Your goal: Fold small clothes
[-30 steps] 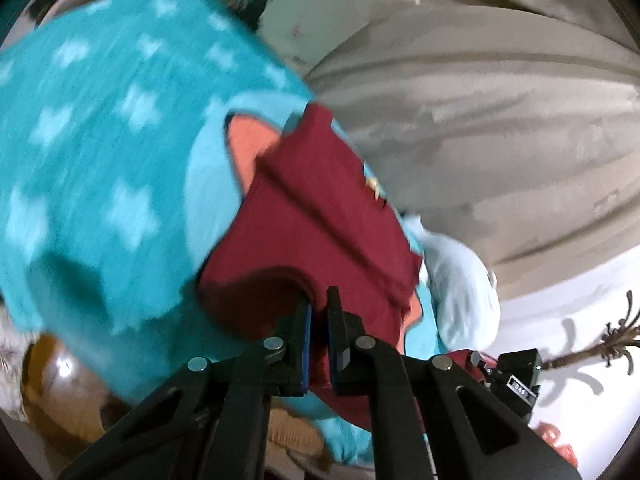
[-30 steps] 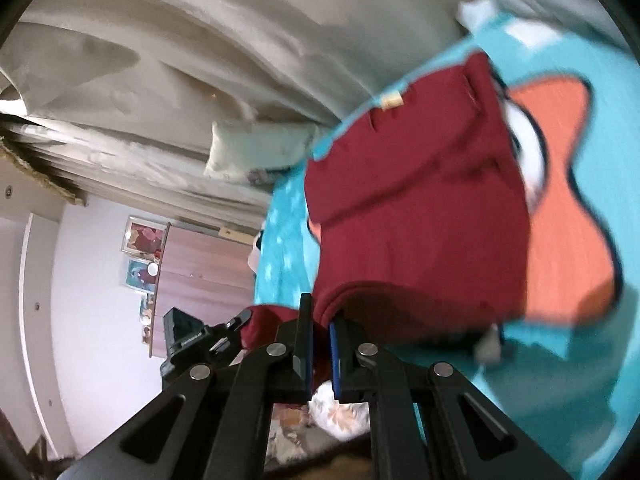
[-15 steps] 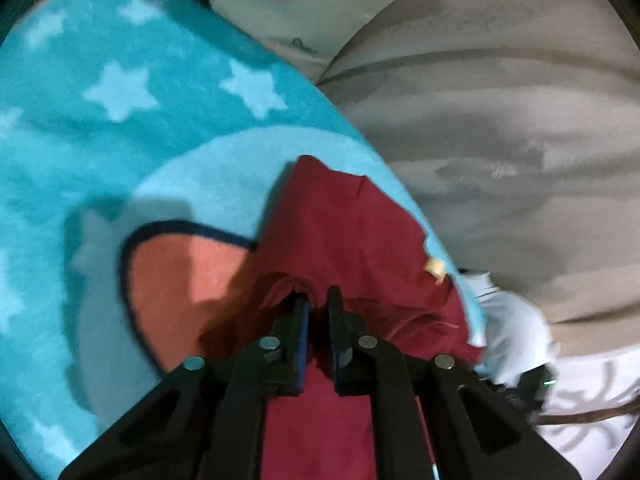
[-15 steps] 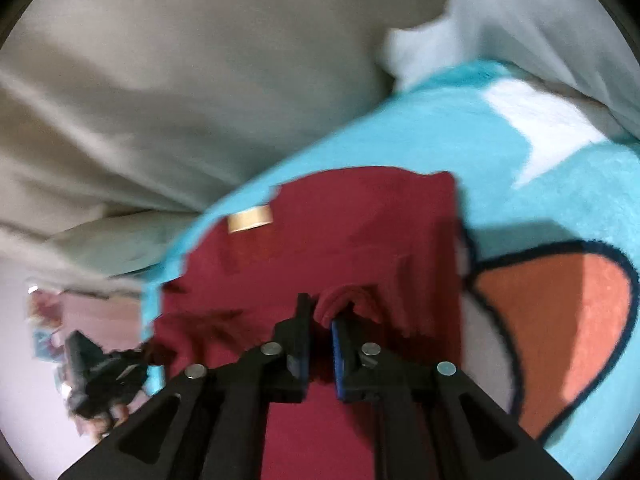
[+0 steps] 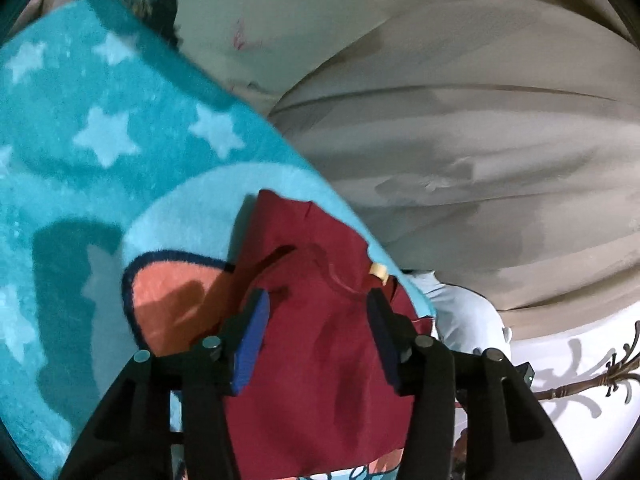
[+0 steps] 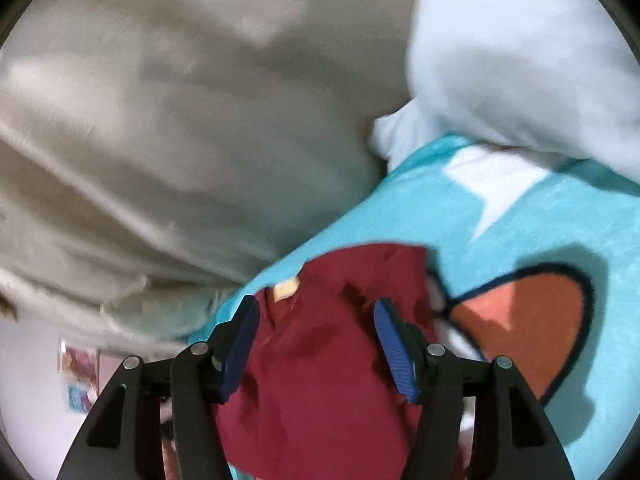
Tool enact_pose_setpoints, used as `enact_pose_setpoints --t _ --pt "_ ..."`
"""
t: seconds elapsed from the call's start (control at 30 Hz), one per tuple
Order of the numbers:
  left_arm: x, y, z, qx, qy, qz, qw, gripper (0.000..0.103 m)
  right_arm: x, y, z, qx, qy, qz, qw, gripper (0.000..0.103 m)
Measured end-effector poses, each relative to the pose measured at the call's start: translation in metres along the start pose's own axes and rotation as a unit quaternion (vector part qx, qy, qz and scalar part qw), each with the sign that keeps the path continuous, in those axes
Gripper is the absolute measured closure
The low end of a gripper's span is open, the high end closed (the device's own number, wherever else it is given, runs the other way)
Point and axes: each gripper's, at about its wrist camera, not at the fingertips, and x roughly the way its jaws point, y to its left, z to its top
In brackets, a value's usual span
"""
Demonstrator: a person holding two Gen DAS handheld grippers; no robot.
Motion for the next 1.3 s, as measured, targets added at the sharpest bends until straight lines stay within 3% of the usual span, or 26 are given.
enact_pose_setpoints --t 0.07,0.17,0.27,0.3,0.33,0.4,0.43,0.47,0.57,0.63,0.73,0.83,0.87,0.93,1.1,1.2,1.3 --pt "0.004 -0.012 -0.005 0.028 0.005 -0.001 0.9996 0.05 0.013 0.017 -0.011 -0.027 0.036 0.008 0.999 0.06" --pt "0.033 -0.034 -0.014 0.088 0.04 0.012 0.9953 0.05 0.054 0.049 -0.034 -0.083 0.107 0.018 0.991 0.075" --pt "0.075 -0.045 -0.019 0.127 0.077 0.031 0.9884 0.05 0.097 0.068 -0.049 -0.111 0.154 0.017 0.982 0.075" --pt "0.088 -0.044 -0.017 0.138 0.079 0.065 0.9851 0.05 0.11 0.071 -0.05 -0.127 0.156 -0.003 0.979 0.075" --pt "0.097 -0.041 -0.014 0.15 0.071 0.105 0.9806 0.056 0.115 0.072 -0.05 -0.142 0.154 -0.022 0.978 0.075" --pt "0.11 -0.032 -0.006 0.17 0.059 0.17 0.9688 0.082 0.129 0.07 -0.045 -0.189 0.134 -0.095 0.968 0.081" --pt "0.109 -0.026 -0.003 0.164 0.051 0.175 0.9695 0.095 0.13 0.059 -0.038 -0.203 0.113 -0.136 0.963 0.101" --pt "0.106 -0.023 0.0 0.158 0.05 0.168 0.9717 0.095 0.128 0.05 -0.032 -0.193 0.105 -0.139 0.966 0.103" --pt "0.099 -0.013 0.005 0.153 0.061 0.143 0.976 0.095 0.105 0.021 -0.012 -0.116 0.076 -0.129 0.982 0.103" --pt "0.092 -0.011 0.007 0.151 0.066 0.122 0.9788 0.094 0.087 0.012 -0.003 -0.096 0.041 -0.162 0.981 0.103" --pt "0.073 -0.014 0.003 0.169 0.047 0.101 0.9793 0.08 0.053 0.002 0.003 -0.05 0.019 -0.138 0.989 0.102" --pt "0.045 -0.013 -0.013 0.171 0.03 0.097 0.98 0.069 0.026 0.01 -0.008 -0.085 0.004 -0.152 0.985 0.069" --pt "0.037 -0.011 -0.02 0.17 0.025 0.1 0.9801 0.062 0.019 0.01 -0.014 -0.087 0.005 -0.142 0.986 0.067" --pt "0.018 -0.006 -0.041 0.168 0.011 0.111 0.9794 0.055 0.007 0.01 -0.034 -0.1 0.022 -0.119 0.988 0.067" --pt "0.006 0.007 -0.108 0.165 0.02 0.139 0.9762 0.053 -0.013 0.003 -0.093 -0.127 0.069 -0.09 0.985 0.067" --pt "0.009 0.008 -0.153 0.186 0.017 0.179 0.966 0.053 -0.018 0.007 -0.139 -0.17 0.1 -0.074 0.978 0.067" --pt "0.005 0.008 -0.189 0.207 0.015 0.197 0.9582 0.053 -0.015 0.014 -0.176 -0.214 0.138 -0.056 0.965 0.067"
